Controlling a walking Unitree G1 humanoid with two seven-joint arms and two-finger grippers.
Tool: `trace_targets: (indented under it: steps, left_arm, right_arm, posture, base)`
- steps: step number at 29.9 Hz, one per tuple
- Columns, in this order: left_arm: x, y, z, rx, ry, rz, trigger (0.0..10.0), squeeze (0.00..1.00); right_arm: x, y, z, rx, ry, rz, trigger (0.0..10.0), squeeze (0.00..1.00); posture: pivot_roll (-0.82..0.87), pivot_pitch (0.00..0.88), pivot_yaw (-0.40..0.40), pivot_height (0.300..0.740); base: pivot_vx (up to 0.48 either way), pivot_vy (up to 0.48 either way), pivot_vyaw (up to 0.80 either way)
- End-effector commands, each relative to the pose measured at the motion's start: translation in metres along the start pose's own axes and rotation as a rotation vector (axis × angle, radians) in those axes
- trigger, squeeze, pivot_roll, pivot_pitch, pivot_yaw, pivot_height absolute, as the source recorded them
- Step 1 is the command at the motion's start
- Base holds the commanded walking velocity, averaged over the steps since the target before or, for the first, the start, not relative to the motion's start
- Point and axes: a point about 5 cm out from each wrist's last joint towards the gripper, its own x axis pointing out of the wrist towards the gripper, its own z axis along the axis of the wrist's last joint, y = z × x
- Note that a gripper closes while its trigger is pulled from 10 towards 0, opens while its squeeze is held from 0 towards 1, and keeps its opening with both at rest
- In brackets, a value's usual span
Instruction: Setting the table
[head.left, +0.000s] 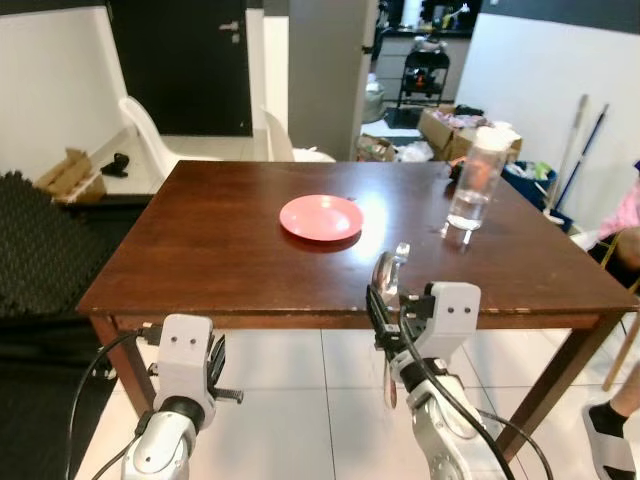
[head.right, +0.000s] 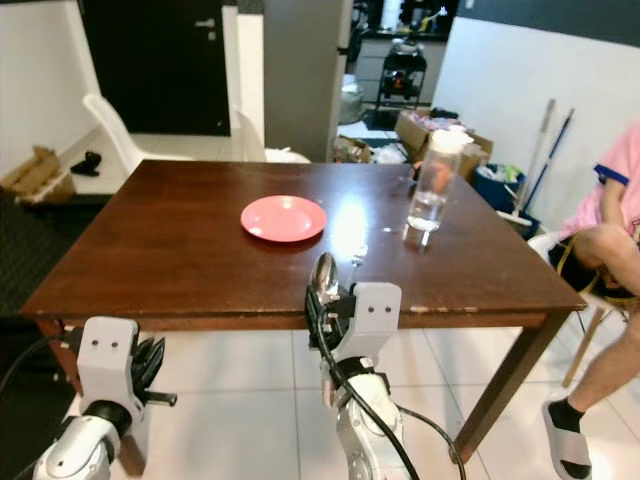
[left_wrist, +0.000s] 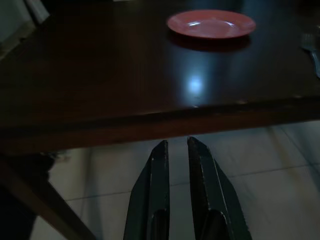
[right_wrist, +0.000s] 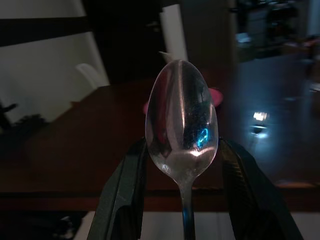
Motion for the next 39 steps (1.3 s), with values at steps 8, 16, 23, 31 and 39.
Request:
trace_targets:
  steps: [8,16,23,31,39]
  left_arm:
    - [-0.001,-0.001,-0.004,-0.004,0.016,-0.002,10.0,0.0]
    - [-0.002,0.0,-0.007,0.001,0.025,0.001,10.0,0.0]
    - [-0.004,0.015,-0.029,0.029,0.101,0.046,10.0,0.0]
    - [-0.017,0.04,-0.074,0.111,0.255,0.1,10.0,0.0]
    - [-0.035,0.05,-0.105,0.124,0.368,0.107,10.0,0.0]
  right_arm:
    - [-0.001,-0.004,-0.005,0.015,0.03,-0.026,10.0,0.0]
    - [-0.002,-0.004,-0.007,0.021,0.038,-0.033,10.0,0.0]
    - [-0.009,-0.018,-0.027,-0.02,0.112,-0.059,10.0,0.0]
    - [-0.054,-0.069,-0.095,-0.157,0.41,-0.161,10.0,0.0]
    - [-0.097,-0.084,-0.13,-0.185,0.598,-0.194,10.0,0.0]
  posture:
    - [0.05,0.096,0.046,0.74]
    - [0.05,0.099,0.047,0.74]
    - [0.05,0.1,0.045,0.74]
    - [0.05,0.103,0.041,0.74]
    - [0.05,0.111,0.04,0.74]
  base:
    - [0.0,0.0,-0.78]
    - [0.0,0.0,-0.78]
    - [0.0,0.0,-0.77]
    - [0.0,0.0,-0.77]
    - [0.0,0.0,-0.76]
